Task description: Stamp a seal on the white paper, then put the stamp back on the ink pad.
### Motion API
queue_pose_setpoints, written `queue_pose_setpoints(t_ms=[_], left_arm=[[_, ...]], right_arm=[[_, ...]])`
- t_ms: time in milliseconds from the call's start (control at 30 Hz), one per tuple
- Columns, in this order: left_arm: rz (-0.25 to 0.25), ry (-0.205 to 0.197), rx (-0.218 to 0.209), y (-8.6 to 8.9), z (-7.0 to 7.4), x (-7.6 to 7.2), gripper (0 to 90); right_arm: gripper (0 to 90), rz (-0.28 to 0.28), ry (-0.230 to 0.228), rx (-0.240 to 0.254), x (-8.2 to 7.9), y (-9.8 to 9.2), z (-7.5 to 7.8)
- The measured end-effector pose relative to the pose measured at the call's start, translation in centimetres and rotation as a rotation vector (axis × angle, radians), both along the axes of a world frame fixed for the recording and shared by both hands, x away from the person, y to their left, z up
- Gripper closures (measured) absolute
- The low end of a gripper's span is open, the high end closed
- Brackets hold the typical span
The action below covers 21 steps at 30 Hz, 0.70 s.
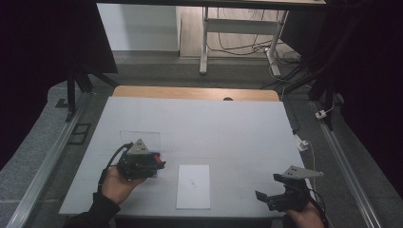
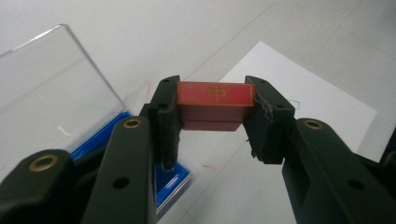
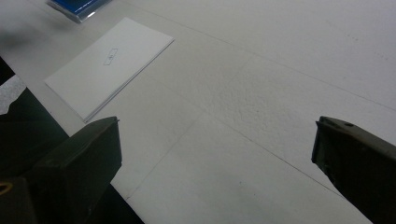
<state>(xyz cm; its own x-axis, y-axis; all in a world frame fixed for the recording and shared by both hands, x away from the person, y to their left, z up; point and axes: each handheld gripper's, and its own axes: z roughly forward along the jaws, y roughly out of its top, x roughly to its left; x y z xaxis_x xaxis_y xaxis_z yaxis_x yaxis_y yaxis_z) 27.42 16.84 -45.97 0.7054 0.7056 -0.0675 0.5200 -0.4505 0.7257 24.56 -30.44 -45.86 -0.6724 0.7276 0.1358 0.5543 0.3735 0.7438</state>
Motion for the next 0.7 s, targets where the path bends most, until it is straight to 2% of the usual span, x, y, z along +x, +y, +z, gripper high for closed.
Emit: queue_pose_setpoints(t_ms=[267,367,700], left_arm=[[0.062,-0.004,0.009,1.8,0.0,0.3,58.3],[0.09,-0.004,0.0,2.5,0.0,0.3,58.3],[0.119,0.003,-0.005,3.4,-0.2,0.6,58.3]], right_arm=[[1.5,0.0,0.001,-0.001,0.0,0.0,0.0],[1.4,0.001,-0.001,-0.001,0.0,0.0,0.0],[1.5,0.001,0.001,-0.001,0.1,0.1,0.0]])
